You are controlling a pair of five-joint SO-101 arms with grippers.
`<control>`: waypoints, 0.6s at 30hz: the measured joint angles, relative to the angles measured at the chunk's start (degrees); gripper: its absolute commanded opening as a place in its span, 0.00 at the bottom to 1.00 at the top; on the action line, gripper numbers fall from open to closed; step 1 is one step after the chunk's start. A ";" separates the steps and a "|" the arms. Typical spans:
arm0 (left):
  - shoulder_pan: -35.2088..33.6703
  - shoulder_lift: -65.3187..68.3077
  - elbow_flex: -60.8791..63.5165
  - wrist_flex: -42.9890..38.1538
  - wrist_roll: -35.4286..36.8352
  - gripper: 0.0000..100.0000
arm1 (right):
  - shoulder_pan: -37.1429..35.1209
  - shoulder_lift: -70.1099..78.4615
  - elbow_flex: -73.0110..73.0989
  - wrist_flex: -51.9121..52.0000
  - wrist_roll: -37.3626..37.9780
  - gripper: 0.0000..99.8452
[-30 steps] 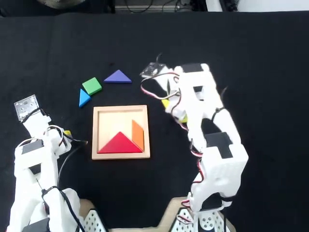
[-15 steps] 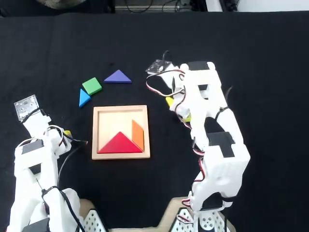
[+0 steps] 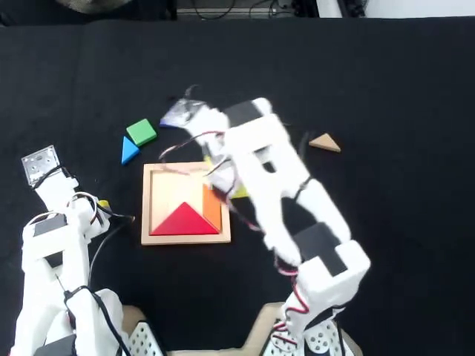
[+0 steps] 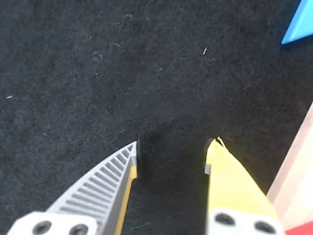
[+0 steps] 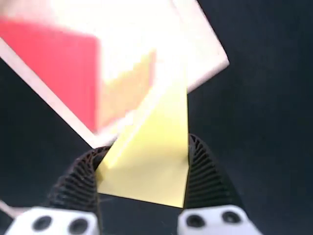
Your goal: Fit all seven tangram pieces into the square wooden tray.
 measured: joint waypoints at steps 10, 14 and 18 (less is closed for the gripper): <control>0.00 0.00 0.00 0.00 3.43 0.23 | -7.65 5.80 -4.40 -3.96 -26.73 0.01; -0.09 0.00 0.00 0.00 4.57 0.23 | -8.79 7.03 -8.70 0.97 -26.11 0.01; -0.09 0.00 0.00 0.00 4.57 0.23 | -4.66 7.65 -9.32 3.78 -23.21 0.01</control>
